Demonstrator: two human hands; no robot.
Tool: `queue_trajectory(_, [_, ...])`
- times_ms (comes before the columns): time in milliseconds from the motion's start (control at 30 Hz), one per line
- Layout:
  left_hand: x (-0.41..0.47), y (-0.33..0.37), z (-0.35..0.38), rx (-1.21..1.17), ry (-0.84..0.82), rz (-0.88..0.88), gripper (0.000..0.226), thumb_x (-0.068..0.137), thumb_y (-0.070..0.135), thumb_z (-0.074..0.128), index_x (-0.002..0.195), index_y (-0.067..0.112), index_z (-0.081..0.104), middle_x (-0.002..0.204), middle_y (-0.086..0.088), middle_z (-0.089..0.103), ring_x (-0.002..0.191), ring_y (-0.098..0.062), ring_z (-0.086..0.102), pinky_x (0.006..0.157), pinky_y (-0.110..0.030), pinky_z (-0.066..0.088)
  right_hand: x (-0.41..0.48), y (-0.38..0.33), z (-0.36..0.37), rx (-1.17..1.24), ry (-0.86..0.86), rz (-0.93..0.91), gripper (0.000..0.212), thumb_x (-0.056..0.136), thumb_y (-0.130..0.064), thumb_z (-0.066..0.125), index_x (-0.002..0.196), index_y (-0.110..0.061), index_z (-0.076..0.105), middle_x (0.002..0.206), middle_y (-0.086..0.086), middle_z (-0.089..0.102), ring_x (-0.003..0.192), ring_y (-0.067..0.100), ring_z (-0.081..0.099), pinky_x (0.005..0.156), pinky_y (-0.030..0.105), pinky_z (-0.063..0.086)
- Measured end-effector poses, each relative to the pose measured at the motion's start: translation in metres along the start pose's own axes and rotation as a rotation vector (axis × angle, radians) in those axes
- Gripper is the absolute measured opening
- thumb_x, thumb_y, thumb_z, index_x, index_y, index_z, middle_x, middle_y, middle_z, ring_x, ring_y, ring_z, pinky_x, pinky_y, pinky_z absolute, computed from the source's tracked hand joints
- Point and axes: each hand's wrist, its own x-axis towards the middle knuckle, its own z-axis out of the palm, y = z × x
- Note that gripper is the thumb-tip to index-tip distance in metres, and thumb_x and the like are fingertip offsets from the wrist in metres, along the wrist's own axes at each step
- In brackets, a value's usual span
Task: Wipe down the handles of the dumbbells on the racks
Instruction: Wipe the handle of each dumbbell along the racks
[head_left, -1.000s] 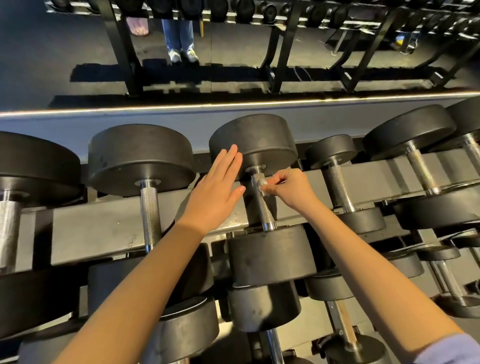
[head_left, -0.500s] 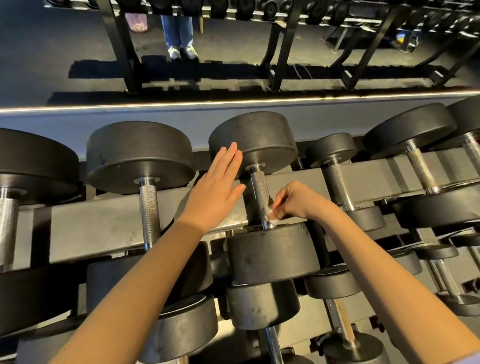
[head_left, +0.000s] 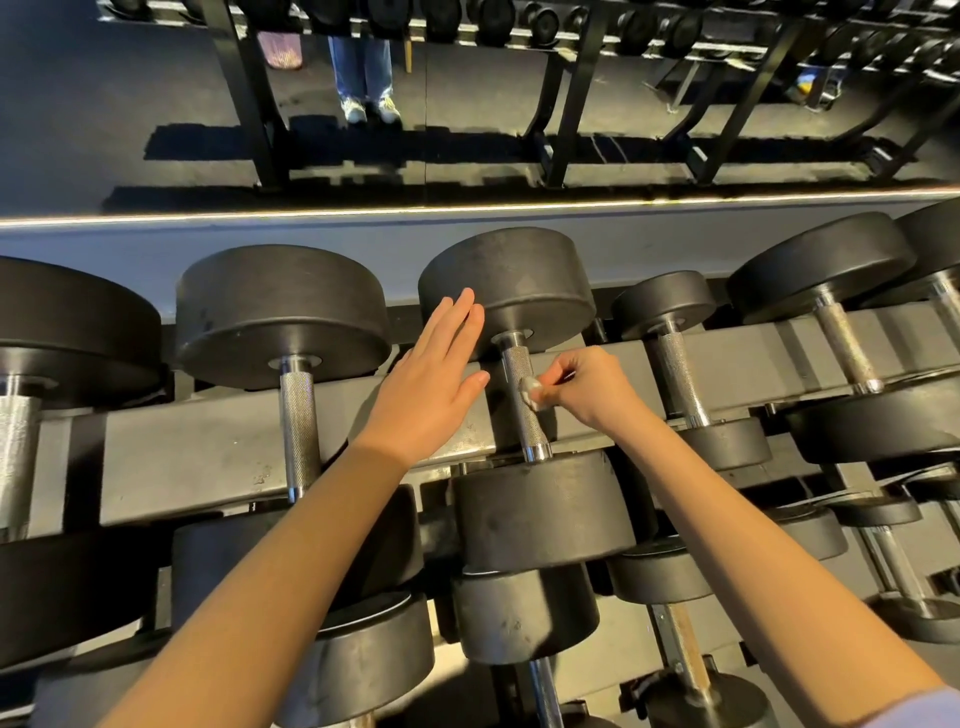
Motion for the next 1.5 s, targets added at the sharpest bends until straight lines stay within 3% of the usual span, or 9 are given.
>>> queue_trajectory(133, [0.0, 0.001, 0.0, -0.004, -0.001, 0.004, 0.065, 0.101, 0.033, 0.038, 0.152, 0.025, -0.001, 0.158, 0.015, -0.014, 0.144, -0.002, -0.014, 0.118, -0.034, 0.018, -0.014, 0.002, 0.002, -0.149, -0.17, -0.003, 0.006, 0.075, -0.006, 0.077, 0.078, -0.004, 0.072, 0.08, 0.004, 0.067, 0.077, 0.011, 0.061, 0.076, 0.022, 0.049])
queue_trajectory(367, [-0.001, 0.0, -0.002, -0.01, -0.007, -0.002, 0.064, 0.101, 0.034, 0.038, 0.152, 0.026, 0.0, 0.159, 0.015, -0.013, 0.144, -0.002, -0.013, 0.119, -0.04, 0.02, 0.016, -0.014, 0.016, 0.072, 0.262, -0.062, 0.012, 0.081, -0.014, 0.073, 0.072, -0.01, 0.067, 0.078, 0.006, 0.066, 0.074, 0.014, 0.059, 0.061, 0.013, 0.038])
queue_trajectory(467, [0.0, 0.001, -0.002, -0.004, -0.019, -0.014, 0.064, 0.101, 0.034, 0.038, 0.152, 0.026, 0.0, 0.159, 0.014, -0.013, 0.145, -0.004, -0.012, 0.119, -0.04, 0.02, 0.021, -0.013, 0.018, 0.097, 0.289, -0.071, 0.011, 0.081, -0.017, 0.074, 0.083, -0.006, 0.071, 0.082, 0.007, 0.068, 0.077, 0.015, 0.06, 0.065, 0.015, 0.043])
queue_trajectory(633, [-0.001, 0.002, -0.002, -0.012, -0.014, -0.012, 0.064, 0.101, 0.034, 0.038, 0.152, 0.026, 0.0, 0.159, 0.015, -0.013, 0.144, -0.003, -0.013, 0.119, -0.04, 0.02, 0.019, -0.005, 0.016, -0.013, 0.13, -0.062, 0.011, 0.079, -0.008, 0.075, 0.09, -0.009, 0.074, 0.089, 0.004, 0.068, 0.085, 0.016, 0.061, 0.075, 0.023, 0.045])
queue_trajectory(867, [-0.002, 0.002, -0.003, -0.04, -0.007, 0.0, 0.063, 0.101, 0.032, 0.038, 0.152, 0.026, 0.001, 0.159, 0.015, -0.011, 0.144, -0.001, -0.012, 0.119, -0.039, 0.019, 0.029, -0.017, 0.025, 0.212, 0.338, -0.04, 0.011, 0.083, -0.019, 0.074, 0.09, -0.01, 0.074, 0.084, 0.0, 0.068, 0.075, 0.006, 0.058, 0.064, 0.009, 0.039])
queue_trajectory(1100, [-0.001, 0.0, -0.001, -0.042, -0.002, -0.002, 0.063, 0.101, 0.032, 0.038, 0.152, 0.026, 0.001, 0.159, 0.016, -0.011, 0.143, 0.0, -0.013, 0.119, -0.037, 0.019, 0.008, 0.0, 0.009, 0.025, 0.014, 0.04, 0.005, 0.077, -0.006, 0.075, 0.08, -0.007, 0.072, 0.088, 0.005, 0.068, 0.086, 0.015, 0.06, 0.079, 0.025, 0.049])
queue_trajectory(1200, [-0.001, 0.0, 0.0, -0.033, 0.004, -0.004, 0.063, 0.101, 0.033, 0.038, 0.152, 0.027, 0.001, 0.159, 0.016, -0.011, 0.142, 0.001, -0.013, 0.117, -0.035, 0.017, 0.007, 0.003, 0.009, 0.107, 0.063, 0.043, 0.006, 0.077, -0.007, 0.075, 0.082, -0.007, 0.072, 0.093, 0.01, 0.069, 0.089, 0.019, 0.061, 0.083, 0.03, 0.05])
queue_trajectory(1300, [-0.001, 0.0, 0.001, -0.037, 0.013, 0.002, 0.063, 0.101, 0.033, 0.038, 0.152, 0.027, 0.001, 0.159, 0.016, -0.011, 0.143, 0.001, -0.013, 0.116, -0.032, 0.015, 0.008, -0.002, 0.008, 0.142, 0.116, 0.01, 0.007, 0.079, -0.008, 0.074, 0.084, -0.004, 0.072, 0.088, 0.007, 0.068, 0.085, 0.015, 0.06, 0.082, 0.029, 0.049])
queue_trajectory(1500, [-0.001, 0.001, 0.0, -0.03, 0.029, 0.019, 0.063, 0.101, 0.031, 0.039, 0.153, 0.025, 0.002, 0.159, 0.015, -0.01, 0.142, 0.001, -0.013, 0.111, -0.023, 0.011, -0.005, 0.009, -0.003, -0.043, -0.149, 0.011, 0.016, 0.077, -0.002, 0.074, 0.068, -0.014, 0.07, 0.07, -0.005, 0.064, 0.072, 0.005, 0.057, 0.08, 0.026, 0.049])
